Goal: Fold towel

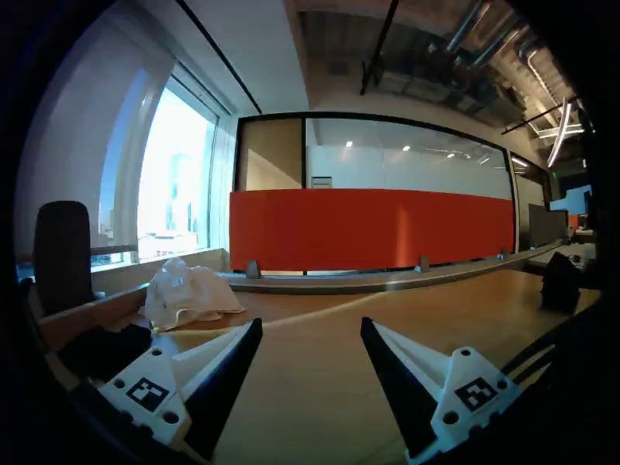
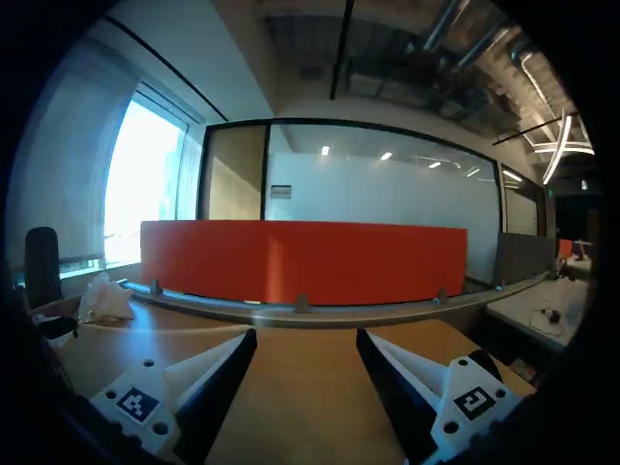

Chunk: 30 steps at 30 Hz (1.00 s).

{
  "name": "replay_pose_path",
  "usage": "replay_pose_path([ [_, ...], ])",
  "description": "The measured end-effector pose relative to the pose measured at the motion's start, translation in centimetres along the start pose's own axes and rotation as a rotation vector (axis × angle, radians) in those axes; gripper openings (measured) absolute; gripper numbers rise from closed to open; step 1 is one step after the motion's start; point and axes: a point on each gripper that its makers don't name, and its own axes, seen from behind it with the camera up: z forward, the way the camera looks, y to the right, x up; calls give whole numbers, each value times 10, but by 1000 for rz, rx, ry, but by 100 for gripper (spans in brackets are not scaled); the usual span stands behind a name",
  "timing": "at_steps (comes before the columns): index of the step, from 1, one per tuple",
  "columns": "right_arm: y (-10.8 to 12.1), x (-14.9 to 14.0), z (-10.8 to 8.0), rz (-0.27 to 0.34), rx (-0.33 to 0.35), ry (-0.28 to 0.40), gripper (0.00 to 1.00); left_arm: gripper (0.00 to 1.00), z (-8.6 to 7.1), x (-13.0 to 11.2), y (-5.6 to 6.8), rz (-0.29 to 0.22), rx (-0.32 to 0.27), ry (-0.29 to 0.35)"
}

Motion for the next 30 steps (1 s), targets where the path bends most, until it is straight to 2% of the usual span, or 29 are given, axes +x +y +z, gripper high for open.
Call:
replay_pose_path([
  [6, 7, -11, -1, -1, -8, 5, 100, 94, -1, -13, -2, -10, 9, -2],
  [11, 10, -13, 0, -8, -10, 1, 99, 94, -2, -15, -2, 4, 12, -1],
  [23, 21, -16, -2, -2, -14, 4, 99, 94, 0, -21, 1, 2, 5, -10],
  [30, 28, -13, 0, -13, -13, 29, 99, 94, 0, -23, 2, 2, -1, -11],
])
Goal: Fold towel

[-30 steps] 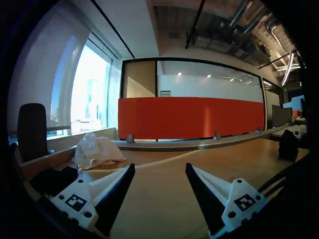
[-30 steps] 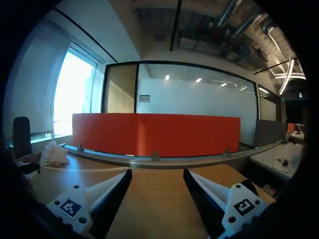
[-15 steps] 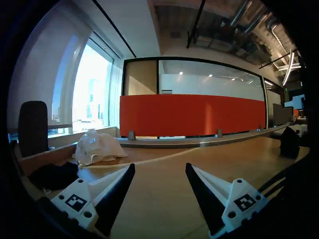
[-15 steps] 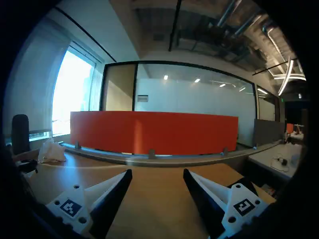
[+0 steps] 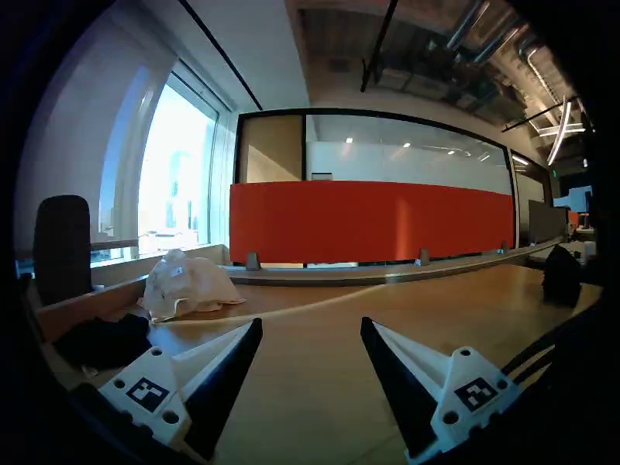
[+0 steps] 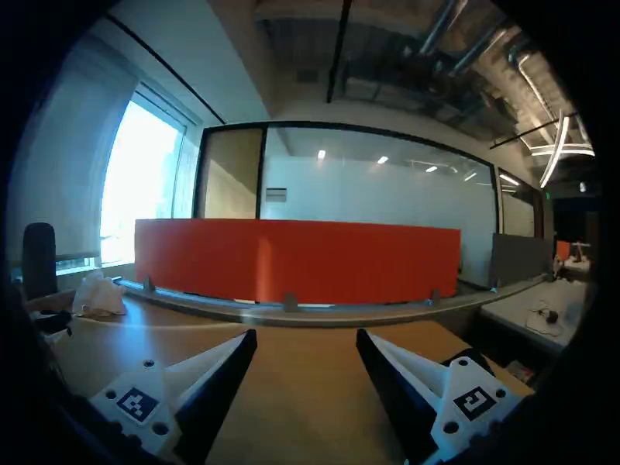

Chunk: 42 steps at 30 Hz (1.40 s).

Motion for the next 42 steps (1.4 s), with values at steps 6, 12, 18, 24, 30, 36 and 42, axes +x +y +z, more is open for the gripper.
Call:
replay_pose_path([
  [6, 12, -14, 1, -7, -12, 10, 99, 94, 0, -1, 1, 0, 0, 0],
  [12, 20, -44, 0, 1, -18, -2, 99, 94, 1, -2, 1, 0, 0, 0],
  [18, 19, -73, -3, 11, -14, -7, 100, 94, 1, -2, 1, 0, 0, 0],
  [24, 13, -95, -7, 12, 0, -20, 100, 94, 1, -2, 1, 0, 0, 0],
  [30, 20, -111, -8, 23, -12, -28, 100, 94, 1, -2, 0, 0, 0, 1],
  [36, 22, -124, -9, 39, -17, -42, 100, 94, 1, -2, 1, 0, 0, 1],
  [42, 19, -128, -10, 28, 3, -42, 100, 94, 1, -2, 1, 0, 0, 1],
])
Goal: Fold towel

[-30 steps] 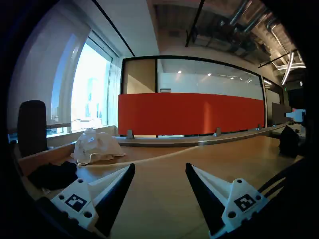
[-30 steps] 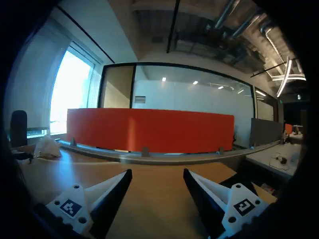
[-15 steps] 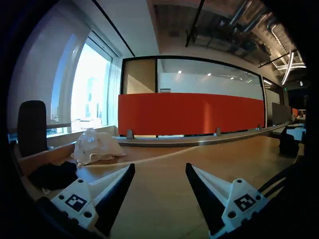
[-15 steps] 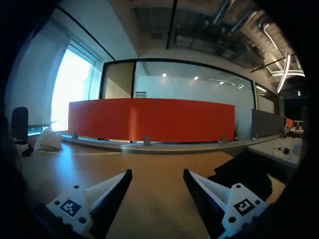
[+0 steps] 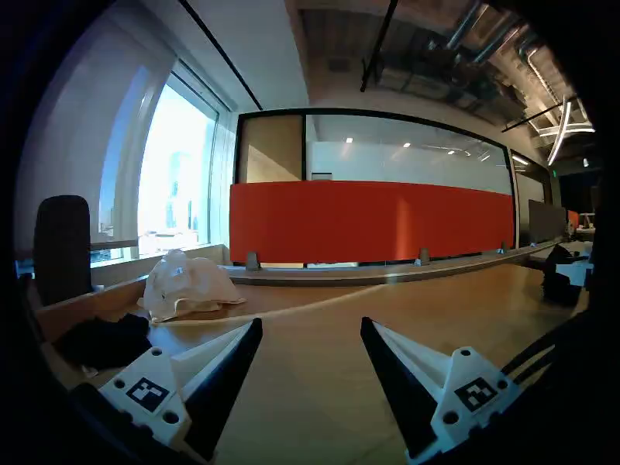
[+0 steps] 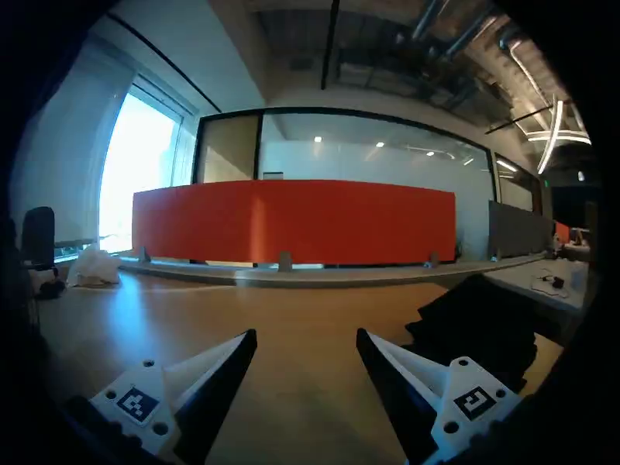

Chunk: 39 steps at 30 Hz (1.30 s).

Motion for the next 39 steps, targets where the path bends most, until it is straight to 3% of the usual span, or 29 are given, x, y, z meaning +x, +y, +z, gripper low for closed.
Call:
replay_pose_path([
  [20, 1, 7, -8, 12, 11, 46, 99, 94, 0, -1, -1, 0, 0, 0],
  [39, 1, 8, -8, 12, 13, 48, 100, 94, 0, -1, 0, 0, 0, 0],
])
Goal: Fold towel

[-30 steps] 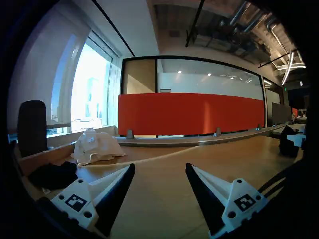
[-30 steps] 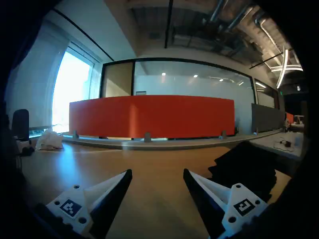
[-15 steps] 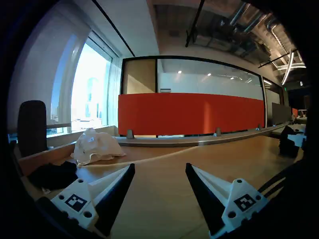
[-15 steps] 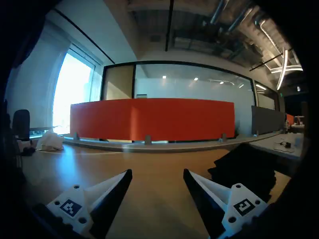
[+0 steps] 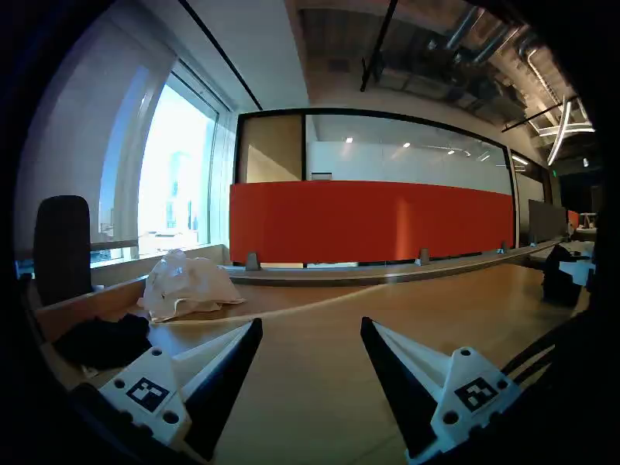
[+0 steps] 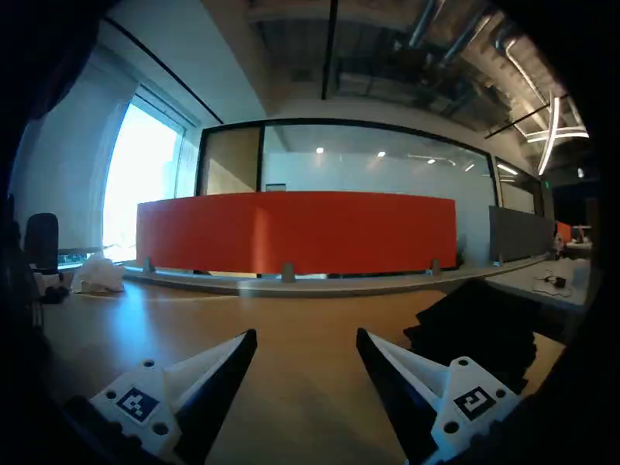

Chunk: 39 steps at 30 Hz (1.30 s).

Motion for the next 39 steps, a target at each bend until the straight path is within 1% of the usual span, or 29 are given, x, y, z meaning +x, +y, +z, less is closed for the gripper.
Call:
replay_pose_path([
  [39, -1, 0, 0, 0, 0, -1, 100, 94, -2, 4, -2, 1, 0, -2],
])
